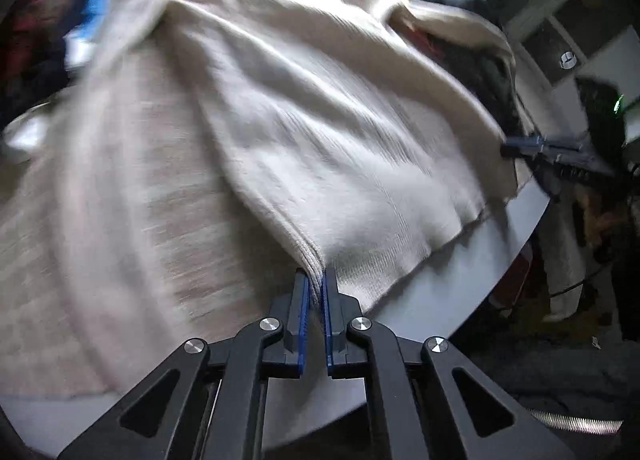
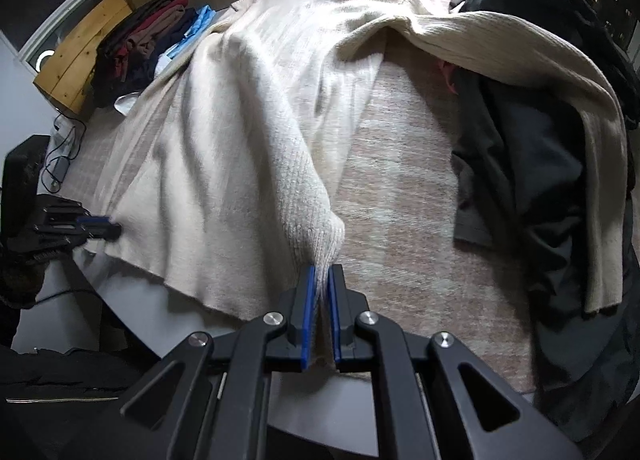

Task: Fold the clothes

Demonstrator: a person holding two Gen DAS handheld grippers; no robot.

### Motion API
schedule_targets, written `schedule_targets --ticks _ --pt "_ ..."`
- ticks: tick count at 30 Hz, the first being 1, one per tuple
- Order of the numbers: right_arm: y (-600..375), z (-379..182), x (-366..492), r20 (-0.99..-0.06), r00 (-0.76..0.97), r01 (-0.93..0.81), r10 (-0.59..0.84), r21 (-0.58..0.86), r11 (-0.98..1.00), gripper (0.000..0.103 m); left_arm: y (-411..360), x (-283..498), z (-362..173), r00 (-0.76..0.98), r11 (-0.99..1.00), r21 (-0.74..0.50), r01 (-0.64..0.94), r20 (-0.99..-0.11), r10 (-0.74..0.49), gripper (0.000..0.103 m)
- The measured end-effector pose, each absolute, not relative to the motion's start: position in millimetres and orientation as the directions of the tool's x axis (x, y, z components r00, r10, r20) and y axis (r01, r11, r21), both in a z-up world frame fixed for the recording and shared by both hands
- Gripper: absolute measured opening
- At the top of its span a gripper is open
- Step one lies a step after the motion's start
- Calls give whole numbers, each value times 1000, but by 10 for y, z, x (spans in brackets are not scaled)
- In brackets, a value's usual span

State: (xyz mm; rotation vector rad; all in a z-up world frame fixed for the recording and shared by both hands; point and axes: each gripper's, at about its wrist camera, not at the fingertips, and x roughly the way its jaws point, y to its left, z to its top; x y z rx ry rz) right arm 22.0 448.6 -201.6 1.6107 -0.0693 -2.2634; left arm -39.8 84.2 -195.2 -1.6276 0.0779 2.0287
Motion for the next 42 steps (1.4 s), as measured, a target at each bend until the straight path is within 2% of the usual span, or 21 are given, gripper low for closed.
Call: schedule_targets --ticks 2,3,5,8,18,20,22,23,24,25,28,31,34,36,39,42 --pt "4463 -2032 270 -900 -278 261 -335 264 -928 14 490 -382 -1802 -179 -889 -243 -387 -926 332 5" --pt "4451 -2040 295 -898 -275 261 -343 274 -926 29 313 -373 -1728 -203 -904 -226 -362 -928 313 5" --pt "4428 -2056 344 -893 -268 260 -361 293 -920 50 8 -408 -1720 -220 -933 -190 -305 -939 264 5" --pt "4394 -2079 419 -885 -258 259 -387 322 -910 50 -140 -483 -1761 -221 -946 -160 -281 -948 227 5" --pt "4319 -1974 383 -860 -268 296 -435 356 -886 50 167 -649 -1860 -154 -914 -182 -362 -956 252 5" --pt "4309 -1930 341 -855 -275 308 -440 355 -883 49 98 -659 -1843 -150 -912 -187 -364 -955 256 5" --pt "4300 -1886 298 -850 -282 320 -445 354 -879 43 137 -645 -1846 -149 -910 -191 -369 -954 260 5" --pt "4295 -1864 276 -848 -285 327 -447 353 -877 35 157 -657 -1848 -149 -907 -192 -375 -953 264 5" --pt "4290 -1842 255 -845 -288 333 -450 352 -875 15 165 -660 -1845 -149 -905 -194 -378 -952 267 5" --pt "4285 -1820 234 -843 -292 339 -452 351 -873 5 170 -665 -1836 -151 -903 -199 -381 -950 273 5" --pt "4270 -1754 170 -835 -302 357 -460 348 -867 6 117 -791 -1698 -161 -886 -276 -372 -921 355 5" --pt "4283 -1659 93 -825 -316 370 -469 348 -862 5 151 -1105 -1235 -261 -879 -245 -410 -891 371 5" --pt "4940 -826 -79 -744 -485 251 -458 383 -889 5 191 -1210 -635 -354 -856 -218 -468 -841 408 5" --pt "5236 -433 56 -695 -572 197 -435 398 -896 5 204 -1077 -498 -336 -829 -253 -499 -825 454 5" --pt "5322 -612 400 -725 -534 130 -435 438 -890 5 223 -738 -772 -226 -805 -289 -519 -861 455 5" --pt "5243 -1224 580 -798 -416 46 -435 460 -887 5 299 -559 -1367 -97 -809 -344 -476 -894 437 5"
